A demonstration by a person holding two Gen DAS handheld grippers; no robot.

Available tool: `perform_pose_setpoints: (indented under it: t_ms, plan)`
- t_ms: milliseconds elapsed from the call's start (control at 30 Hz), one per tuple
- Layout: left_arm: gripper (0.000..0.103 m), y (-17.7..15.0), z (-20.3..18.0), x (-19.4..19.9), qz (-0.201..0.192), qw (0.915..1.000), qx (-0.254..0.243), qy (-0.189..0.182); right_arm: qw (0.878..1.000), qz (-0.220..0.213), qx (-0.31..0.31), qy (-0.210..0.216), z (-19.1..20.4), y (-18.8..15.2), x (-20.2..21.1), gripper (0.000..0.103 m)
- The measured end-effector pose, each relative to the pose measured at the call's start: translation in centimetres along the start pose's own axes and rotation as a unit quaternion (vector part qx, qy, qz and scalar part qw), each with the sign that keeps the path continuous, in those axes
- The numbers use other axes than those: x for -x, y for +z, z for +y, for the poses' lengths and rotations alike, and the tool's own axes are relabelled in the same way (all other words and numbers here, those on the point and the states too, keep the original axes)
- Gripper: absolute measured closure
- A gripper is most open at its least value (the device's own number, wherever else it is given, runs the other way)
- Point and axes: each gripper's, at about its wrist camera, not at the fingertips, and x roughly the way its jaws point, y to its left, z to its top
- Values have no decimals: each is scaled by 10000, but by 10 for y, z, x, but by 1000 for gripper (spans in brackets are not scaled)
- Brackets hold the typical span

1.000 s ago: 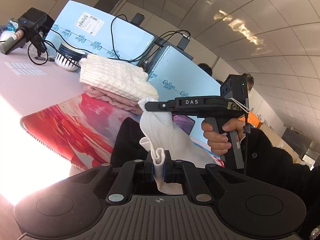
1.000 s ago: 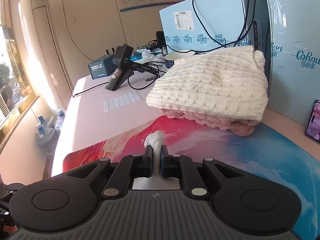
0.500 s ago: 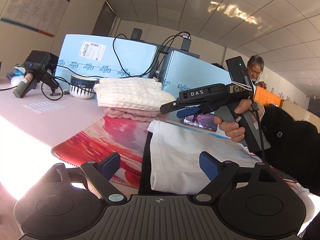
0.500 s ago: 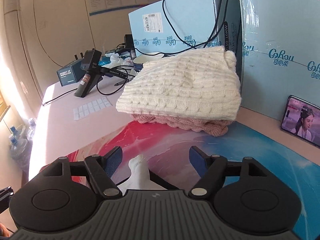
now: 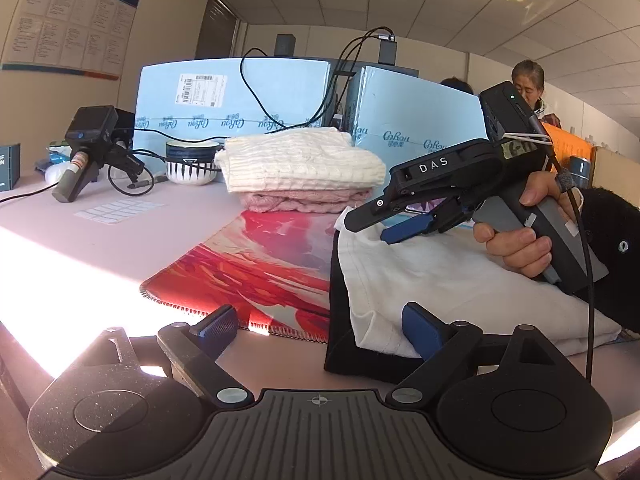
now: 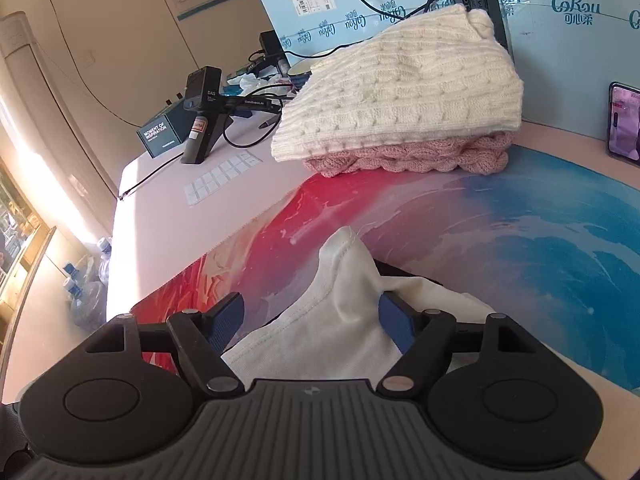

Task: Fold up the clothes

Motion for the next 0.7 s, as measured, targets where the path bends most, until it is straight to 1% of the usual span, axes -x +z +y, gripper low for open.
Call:
perform_pose_setpoints:
  t_ms: [100, 167, 267, 433, 567, 700]
  plan:
    - [11, 3, 1, 4, -83, 9998, 151, -92, 9996, -208, 54, -163, 7, -6, 8, 25]
    - [10, 5, 3, 8, -193, 9991, 287, -233, 9984, -488, 93, -263, 13, -8, 22, 24]
    - [7, 7, 4, 8, -224, 9980, 442, -393, 9941, -968, 134, -479, 20, -13, 50, 21]
    - [7, 5, 1, 4, -108, 9983, 442, -368, 9836, -1543, 2, -939, 16, -31, 91, 14]
    - [7, 3, -1, 2, -34, 9982, 483, -363, 9745, -1700, -393, -1413, -4, -46, 111, 14]
    - [7, 1, -1, 3, -4, 9972, 614, -420, 9658, -1765, -781, -1733, -22, -60, 122, 14]
